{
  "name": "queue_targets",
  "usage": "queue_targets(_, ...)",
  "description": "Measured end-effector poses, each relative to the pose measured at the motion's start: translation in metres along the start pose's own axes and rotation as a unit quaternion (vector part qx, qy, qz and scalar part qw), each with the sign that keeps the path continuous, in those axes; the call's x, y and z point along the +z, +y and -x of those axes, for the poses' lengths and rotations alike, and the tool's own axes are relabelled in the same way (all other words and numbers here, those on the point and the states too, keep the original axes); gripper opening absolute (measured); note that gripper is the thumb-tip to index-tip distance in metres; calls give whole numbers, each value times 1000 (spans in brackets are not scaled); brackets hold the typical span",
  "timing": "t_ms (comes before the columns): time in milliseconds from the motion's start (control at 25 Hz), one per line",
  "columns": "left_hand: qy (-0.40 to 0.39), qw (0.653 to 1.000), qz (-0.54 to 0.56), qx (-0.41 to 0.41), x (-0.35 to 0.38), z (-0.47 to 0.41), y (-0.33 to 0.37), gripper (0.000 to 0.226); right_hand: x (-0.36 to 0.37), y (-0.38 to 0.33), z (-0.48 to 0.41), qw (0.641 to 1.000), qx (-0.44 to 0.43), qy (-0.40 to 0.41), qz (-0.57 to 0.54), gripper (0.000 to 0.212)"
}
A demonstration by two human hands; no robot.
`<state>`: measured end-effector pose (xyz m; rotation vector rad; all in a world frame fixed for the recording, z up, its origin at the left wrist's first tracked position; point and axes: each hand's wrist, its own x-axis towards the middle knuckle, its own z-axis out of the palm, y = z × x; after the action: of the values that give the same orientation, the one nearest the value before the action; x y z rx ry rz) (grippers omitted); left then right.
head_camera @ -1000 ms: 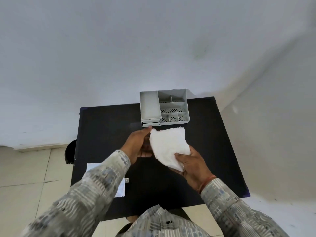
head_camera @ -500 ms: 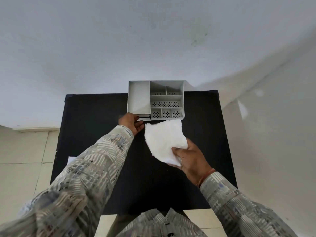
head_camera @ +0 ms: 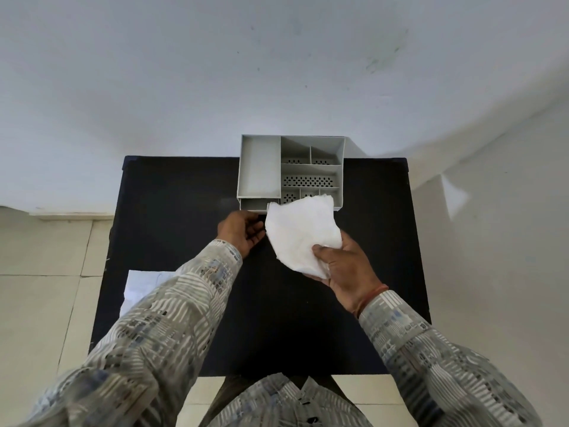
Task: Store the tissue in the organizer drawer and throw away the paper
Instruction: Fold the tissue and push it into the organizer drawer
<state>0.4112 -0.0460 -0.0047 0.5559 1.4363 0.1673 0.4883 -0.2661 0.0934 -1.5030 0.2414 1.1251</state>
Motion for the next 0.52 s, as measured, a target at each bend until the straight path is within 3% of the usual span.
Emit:
queue_targets(160, -3, 1000, 7, 11, -2, -2, 4, 33, 6, 8, 1, 1000, 5, 16, -8, 44)
queue_targets(280, 30, 997, -56, 37, -4, -2, 7, 27, 11, 7, 3, 1000, -5, 23, -16, 43)
queue_targets(520, 5, 990, -139, 34, -41, 11, -30, 22, 29, 11, 8, 999, -15, 13, -31, 42)
